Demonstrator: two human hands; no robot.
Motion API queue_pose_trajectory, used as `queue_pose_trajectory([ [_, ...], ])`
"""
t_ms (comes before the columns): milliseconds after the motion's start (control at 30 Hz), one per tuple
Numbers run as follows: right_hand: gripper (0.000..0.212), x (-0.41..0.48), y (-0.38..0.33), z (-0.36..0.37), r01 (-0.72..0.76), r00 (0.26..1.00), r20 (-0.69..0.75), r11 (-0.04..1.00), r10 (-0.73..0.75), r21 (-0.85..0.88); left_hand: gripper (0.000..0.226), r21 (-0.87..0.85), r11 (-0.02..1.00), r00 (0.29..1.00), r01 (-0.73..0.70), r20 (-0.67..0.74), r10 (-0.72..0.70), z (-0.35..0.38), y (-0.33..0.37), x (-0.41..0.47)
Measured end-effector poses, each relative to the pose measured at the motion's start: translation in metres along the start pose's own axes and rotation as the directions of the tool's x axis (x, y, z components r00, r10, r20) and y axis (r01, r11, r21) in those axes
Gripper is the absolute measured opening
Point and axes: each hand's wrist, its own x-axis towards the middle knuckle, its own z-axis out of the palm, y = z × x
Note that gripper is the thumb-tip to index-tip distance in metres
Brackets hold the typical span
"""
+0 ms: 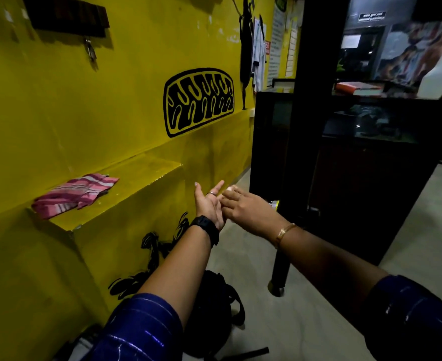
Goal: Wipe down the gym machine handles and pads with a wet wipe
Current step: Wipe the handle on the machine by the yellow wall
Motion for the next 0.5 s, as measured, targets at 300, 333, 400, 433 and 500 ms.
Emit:
queue_pose_trajectory([
  [300,0.058,-0.029,-0.03,-0.001,-0.502,0.86,-0.017,0.84,0.51,-0.205,0.058,0.101,0.995,0.999,-0.014,0.054,0.009,0.02,-0.004,-0.005],
  [333,0.058,-0.031,-0.034,-0.007,-0.55,0.825,-0.009,0.799,0.565,-0.241,0.054,0.113,0.994,0.999,-0.01,0.053,0.005,0.021,-0.005,-0.006],
  [400,0.054,-0.035,-0.04,-0.02,-0.603,0.758,0.045,0.725,0.651,-0.333,0.05,0.121,0.993,0.999,-0.002,0.05,-0.004,0.023,-0.004,-0.007],
  [433,0.052,-0.036,-0.042,-0.024,-0.597,0.74,0.099,0.718,0.665,-0.357,0.049,0.122,0.993,0.999,-0.002,0.046,-0.003,0.023,-0.003,-0.008],
  [500,0.049,-0.036,-0.044,-0.034,-0.591,0.715,0.206,0.735,0.668,-0.331,0.049,0.118,0.993,0.999,0.003,0.046,-0.009,0.024,-0.004,-0.009],
])
